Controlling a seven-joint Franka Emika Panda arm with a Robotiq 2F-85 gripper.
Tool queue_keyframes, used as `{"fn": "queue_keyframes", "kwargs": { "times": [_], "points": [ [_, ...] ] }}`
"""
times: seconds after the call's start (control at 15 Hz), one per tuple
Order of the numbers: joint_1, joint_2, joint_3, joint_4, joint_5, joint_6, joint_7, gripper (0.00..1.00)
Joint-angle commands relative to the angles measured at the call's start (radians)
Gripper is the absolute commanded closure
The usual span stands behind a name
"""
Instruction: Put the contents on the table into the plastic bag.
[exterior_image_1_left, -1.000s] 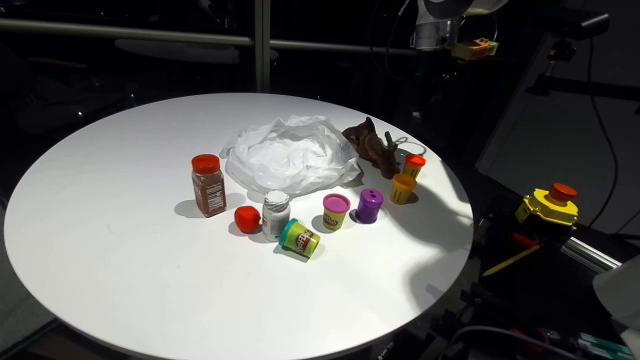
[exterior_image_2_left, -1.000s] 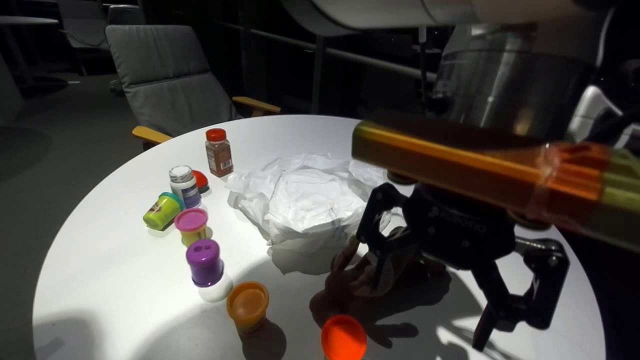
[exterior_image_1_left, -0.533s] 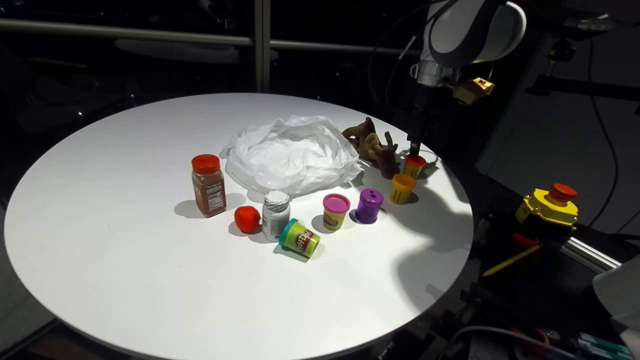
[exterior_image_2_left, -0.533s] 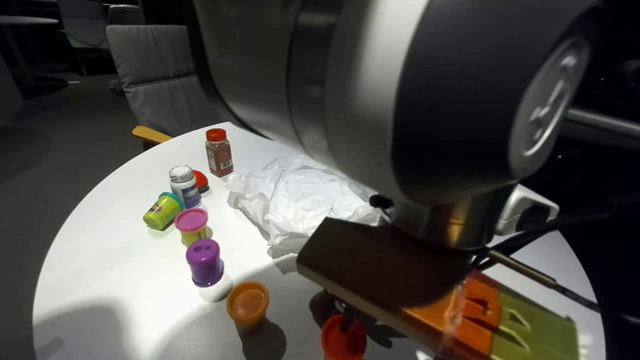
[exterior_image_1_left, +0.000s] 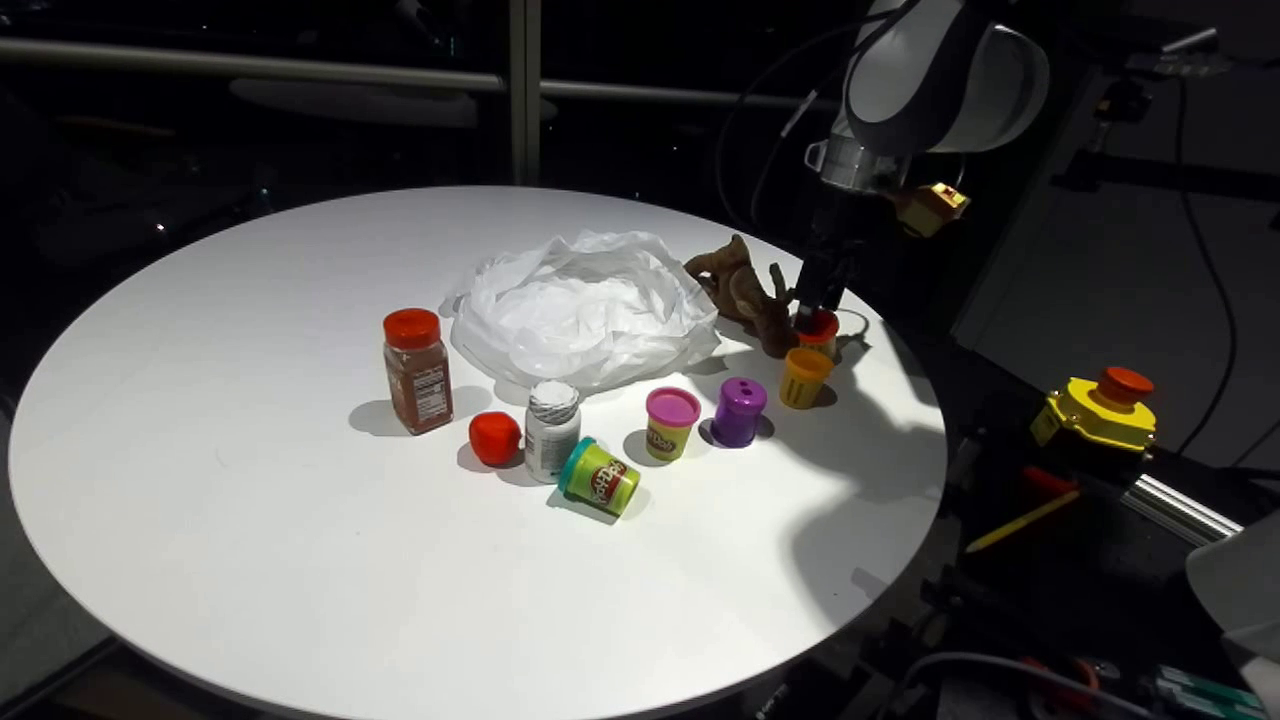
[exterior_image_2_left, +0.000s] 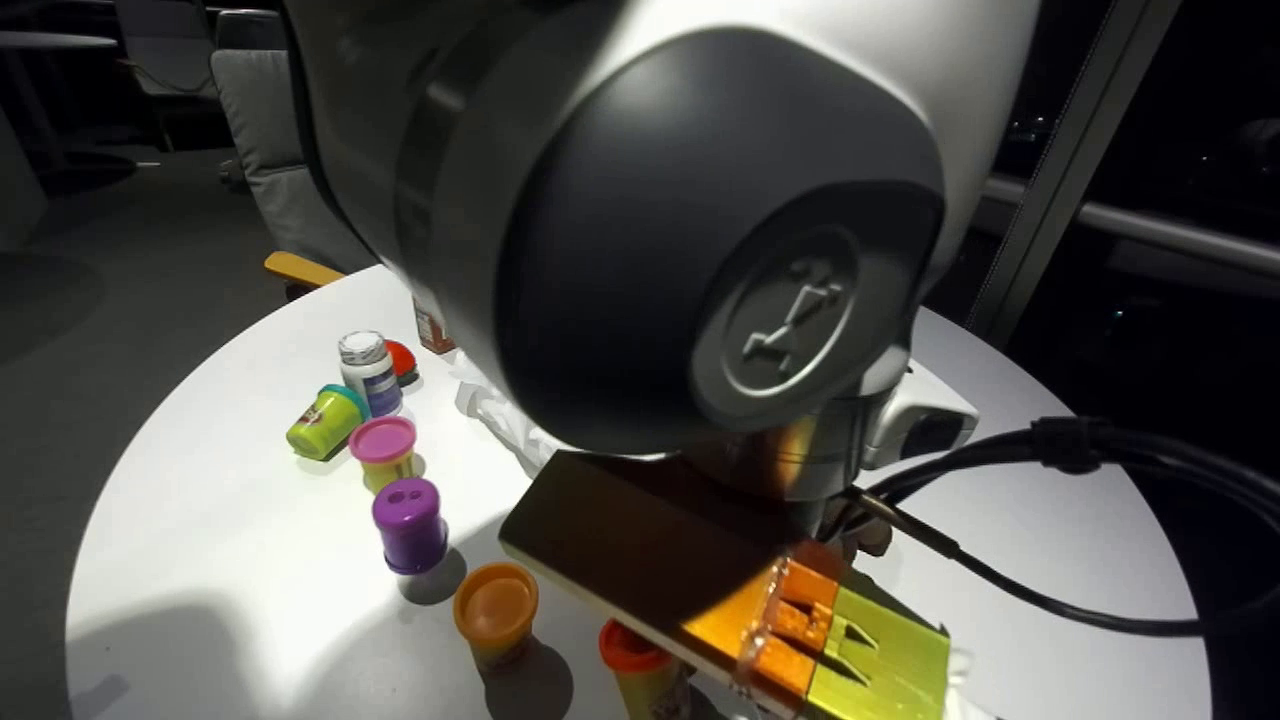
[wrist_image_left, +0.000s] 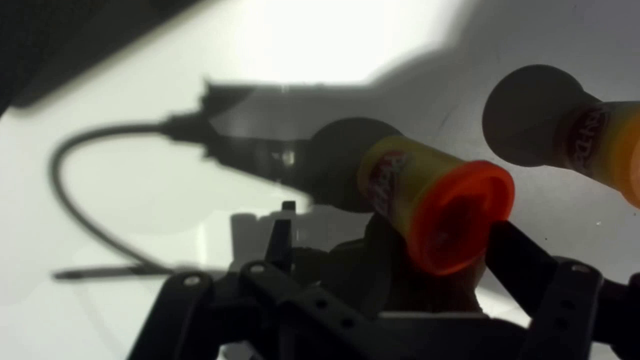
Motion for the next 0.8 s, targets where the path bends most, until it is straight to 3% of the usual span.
{"fn": "queue_keyframes", "kwargs": {
  "times": [0.0, 0.27, 0.73],
  "points": [
    [-0.061, -0.051, 0.068, -0.043, 0.089, 0.055, -0.092, 0.00],
    [-0.089, -0.059, 0.099, -0.053, 0.137, 0.039, -0.151, 0.00],
    [-0.047, -0.042, 0.010, -0.080, 0.045, 0.051, -0.074, 0.00]
  ]
}}
